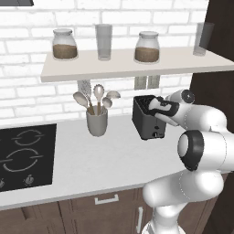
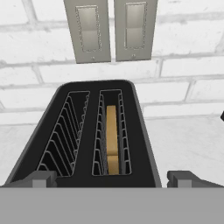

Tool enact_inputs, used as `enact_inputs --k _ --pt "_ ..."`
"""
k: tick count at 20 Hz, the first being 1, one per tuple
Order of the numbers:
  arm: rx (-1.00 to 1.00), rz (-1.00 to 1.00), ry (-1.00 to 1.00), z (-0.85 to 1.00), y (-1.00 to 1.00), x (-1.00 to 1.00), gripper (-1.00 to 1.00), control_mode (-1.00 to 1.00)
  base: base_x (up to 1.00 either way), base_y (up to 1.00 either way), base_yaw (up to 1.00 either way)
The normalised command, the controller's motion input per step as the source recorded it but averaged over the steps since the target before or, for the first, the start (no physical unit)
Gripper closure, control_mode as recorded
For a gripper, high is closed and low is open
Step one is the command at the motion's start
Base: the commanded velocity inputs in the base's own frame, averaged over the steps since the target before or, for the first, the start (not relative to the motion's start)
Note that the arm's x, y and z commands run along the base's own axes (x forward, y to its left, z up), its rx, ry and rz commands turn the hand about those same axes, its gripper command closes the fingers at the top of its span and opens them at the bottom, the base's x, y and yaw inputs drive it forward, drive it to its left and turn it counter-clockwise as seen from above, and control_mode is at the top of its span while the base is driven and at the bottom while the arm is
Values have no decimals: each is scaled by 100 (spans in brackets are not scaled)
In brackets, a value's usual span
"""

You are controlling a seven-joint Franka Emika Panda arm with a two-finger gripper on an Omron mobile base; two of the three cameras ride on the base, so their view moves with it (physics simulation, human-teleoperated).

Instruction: Start the toaster. Once the lever pops up, take the bread to the plate on the dining counter.

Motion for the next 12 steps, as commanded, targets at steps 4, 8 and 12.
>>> enact_inputs --k 4,8,12 --pt "0 0 0 0 0 0 -100 -100 0 0 0" --pt "0 0 0 0 0 0 -100 -100 0 0 0" --pt "0 0 0 0 0 0 -100 -100 0 0 0"
